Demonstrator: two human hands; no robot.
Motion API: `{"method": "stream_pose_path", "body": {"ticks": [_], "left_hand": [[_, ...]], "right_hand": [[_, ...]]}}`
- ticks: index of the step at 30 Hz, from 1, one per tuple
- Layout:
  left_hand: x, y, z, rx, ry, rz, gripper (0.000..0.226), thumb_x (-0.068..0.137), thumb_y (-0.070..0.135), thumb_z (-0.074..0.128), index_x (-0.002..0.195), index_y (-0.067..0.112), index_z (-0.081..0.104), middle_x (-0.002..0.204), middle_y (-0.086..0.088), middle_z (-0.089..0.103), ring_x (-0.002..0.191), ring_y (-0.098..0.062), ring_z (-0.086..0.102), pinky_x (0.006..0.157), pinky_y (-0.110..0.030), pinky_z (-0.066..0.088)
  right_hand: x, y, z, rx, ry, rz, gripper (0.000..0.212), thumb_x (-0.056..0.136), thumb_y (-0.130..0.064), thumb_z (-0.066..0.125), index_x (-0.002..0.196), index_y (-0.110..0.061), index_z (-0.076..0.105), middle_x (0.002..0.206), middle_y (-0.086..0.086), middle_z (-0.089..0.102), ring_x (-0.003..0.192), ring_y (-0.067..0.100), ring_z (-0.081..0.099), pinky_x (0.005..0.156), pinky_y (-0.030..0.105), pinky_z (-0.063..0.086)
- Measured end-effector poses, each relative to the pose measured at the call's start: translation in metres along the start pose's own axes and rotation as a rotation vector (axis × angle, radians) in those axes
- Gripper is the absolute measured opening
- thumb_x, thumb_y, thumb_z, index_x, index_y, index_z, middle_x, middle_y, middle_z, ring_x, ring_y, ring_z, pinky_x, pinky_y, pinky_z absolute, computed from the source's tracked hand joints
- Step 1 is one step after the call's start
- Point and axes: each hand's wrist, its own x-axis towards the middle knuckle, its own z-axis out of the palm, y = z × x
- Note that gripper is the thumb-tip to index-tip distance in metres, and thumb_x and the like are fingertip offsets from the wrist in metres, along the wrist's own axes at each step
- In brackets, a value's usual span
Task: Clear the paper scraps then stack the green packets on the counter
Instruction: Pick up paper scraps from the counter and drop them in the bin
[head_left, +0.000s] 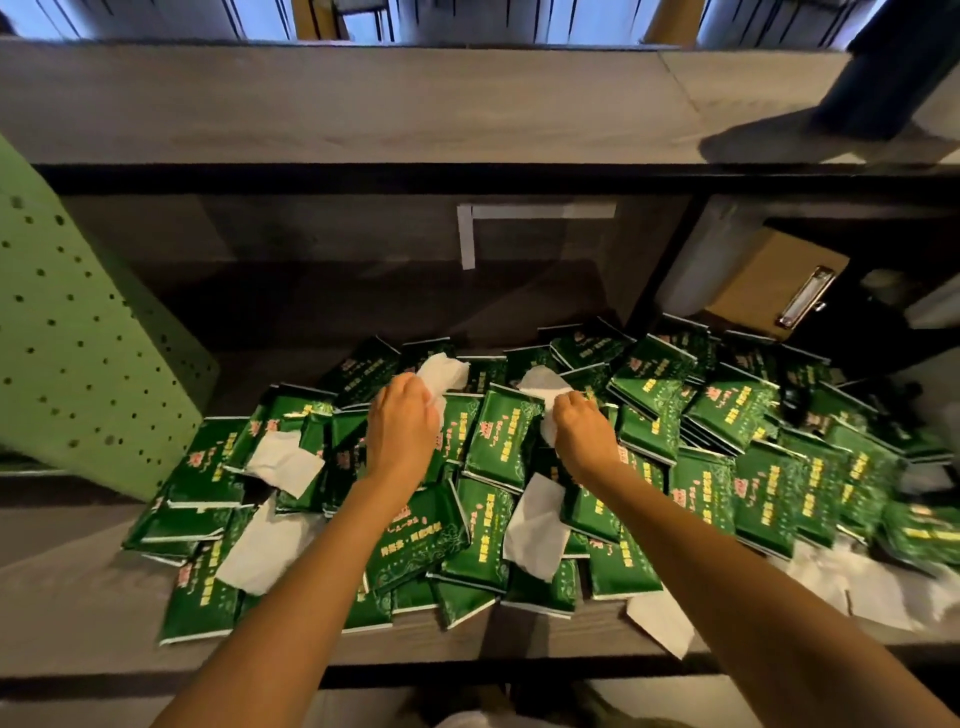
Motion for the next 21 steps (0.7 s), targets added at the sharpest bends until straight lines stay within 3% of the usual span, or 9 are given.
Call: {"method": "stream_pose_path", "body": {"ticks": [2, 4, 7, 10, 13, 15, 18, 21], "left_hand": [[-0.007, 0.014, -0.008, -0.078, 0.047, 0.006, 0.012, 0.094, 0.013, 0.047, 0.095, 0.003, 0.055, 0.105, -0.01, 0.056, 0.093, -0.026, 0.054, 0.074, -0.032, 0.04], [-0.018, 0.029, -0.013, -0.126, 0.087, 0.015, 0.012, 0.096, 0.015, 0.046, 0.093, 0.005, 0.051, 0.099, -0.008, 0.053, 0.079, -0.02, 0.052, 0.063, -0.028, 0.037], [-0.034, 0.057, -0.017, -0.207, 0.155, 0.033, 0.013, 0.097, 0.015, 0.046, 0.096, 0.004, 0.051, 0.102, -0.007, 0.05, 0.077, -0.017, 0.048, 0.061, -0.022, 0.033], [-0.052, 0.091, -0.017, -0.289, 0.219, 0.055, 0.014, 0.096, 0.012, 0.048, 0.102, 0.001, 0.053, 0.107, -0.012, 0.05, 0.079, -0.017, 0.046, 0.064, -0.023, 0.031], [-0.074, 0.125, -0.008, -0.376, 0.252, 0.099, 0.02, 0.092, 0.009, 0.052, 0.111, 0.002, 0.054, 0.11, -0.014, 0.05, 0.083, -0.02, 0.048, 0.068, -0.021, 0.03], [-0.089, 0.147, 0.003, -0.428, 0.242, 0.15, 0.028, 0.091, 0.007, 0.054, 0.119, 0.003, 0.055, 0.108, -0.012, 0.049, 0.085, -0.018, 0.047, 0.07, -0.015, 0.028], [-0.11, 0.176, 0.029, -0.457, 0.167, 0.231, 0.025, 0.092, 0.008, 0.054, 0.116, 0.001, 0.06, 0.106, -0.013, 0.049, 0.082, -0.013, 0.043, 0.07, -0.011, 0.027], [-0.137, 0.202, 0.066, -0.508, 0.108, 0.353, 0.012, 0.09, 0.007, 0.057, 0.097, -0.003, 0.063, 0.105, -0.006, 0.043, 0.081, -0.013, 0.044, 0.069, -0.009, 0.03]], "right_hand": [[-0.001, 0.0, -0.002, 0.109, 0.065, 0.015, 0.022, 0.09, 0.003, 0.045, 0.111, 0.0, 0.045, 0.115, 0.018, 0.051, 0.091, 0.032, 0.05, 0.067, 0.038, 0.035], [-0.004, 0.0, -0.01, 0.265, 0.159, 0.027, 0.012, 0.091, 0.004, 0.042, 0.102, -0.001, 0.043, 0.1, 0.015, 0.05, 0.073, 0.028, 0.042, 0.059, 0.037, 0.029], [-0.012, 0.005, -0.028, 0.558, 0.283, 0.042, 0.012, 0.091, 0.006, 0.041, 0.096, -0.005, 0.043, 0.084, 0.007, 0.046, 0.068, 0.021, 0.039, 0.06, 0.038, 0.03], [-0.033, 0.018, -0.045, 0.727, 0.492, -0.025, 0.019, 0.087, 0.006, 0.05, 0.105, 0.006, 0.049, 0.096, 0.021, 0.052, 0.077, 0.02, 0.042, 0.066, 0.031, 0.034], [-0.059, 0.046, -0.052, 0.652, 0.596, -0.026, 0.054, 0.075, 0.007, 0.064, 0.125, 0.006, 0.045, 0.109, 0.022, 0.049, 0.091, 0.021, 0.043, 0.076, 0.023, 0.034], [-0.078, 0.07, -0.052, 0.562, 0.674, 0.056, 0.06, 0.068, 0.012, 0.068, 0.125, 0.003, 0.051, 0.105, 0.022, 0.054, 0.089, 0.03, 0.051, 0.07, 0.027, 0.036], [-0.114, 0.111, -0.045, 0.5, 0.773, 0.12, 0.031, 0.063, 0.016, 0.069, 0.092, 0.003, 0.067, 0.086, 0.021, 0.056, 0.067, 0.03, 0.056, 0.053, 0.027, 0.039], [-0.156, 0.154, -0.02, 0.425, 0.907, 0.199, 0.012, 0.074, -0.004, 0.068, 0.082, 0.003, 0.061, 0.09, 0.023, 0.056, 0.07, 0.02, 0.051, 0.053, 0.02, 0.037]]}}
